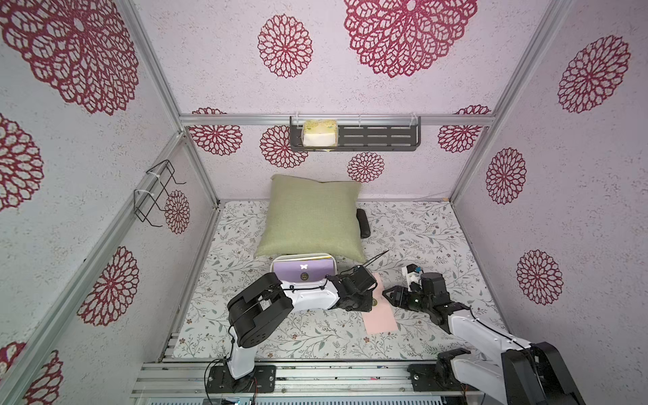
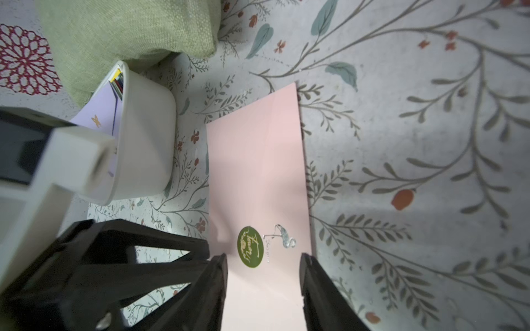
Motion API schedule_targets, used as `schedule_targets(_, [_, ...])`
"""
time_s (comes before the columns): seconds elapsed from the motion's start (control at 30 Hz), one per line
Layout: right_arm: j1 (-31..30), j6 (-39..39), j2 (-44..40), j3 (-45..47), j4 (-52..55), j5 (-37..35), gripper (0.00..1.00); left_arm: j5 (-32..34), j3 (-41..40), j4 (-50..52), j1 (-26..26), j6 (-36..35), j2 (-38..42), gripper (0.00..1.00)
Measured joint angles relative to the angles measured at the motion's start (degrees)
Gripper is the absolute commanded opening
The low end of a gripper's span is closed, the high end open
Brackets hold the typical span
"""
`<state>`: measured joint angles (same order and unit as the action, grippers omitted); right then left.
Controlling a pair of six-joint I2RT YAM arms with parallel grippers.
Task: Put the sealed envelopes into the storage box
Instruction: Pick up the envelope from the center of the board.
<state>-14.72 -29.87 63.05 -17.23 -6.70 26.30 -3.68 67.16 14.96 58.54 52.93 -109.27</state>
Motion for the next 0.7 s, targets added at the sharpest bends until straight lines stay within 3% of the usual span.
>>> schedule_targets(0.13, [0.0, 0.5, 0.5, 0.0, 0.2, -1.6, 0.48, 1.4, 0.8, 0.6, 0.0, -0.2, 2.2, 0.38])
schedule_targets(0.23, [0.1, 0.9, 1.5, 0.0, 0.2, -2.4, 0.48, 1.6, 1.1, 0.8, 0.0, 0.3, 2.2, 0.31])
schedule_targets(0.7, [0.1, 1.4, 4.3, 0.0, 0.2, -3.2, 0.48, 0.7, 1.0, 1.2, 0.0, 1.6, -1.8, 0.22])
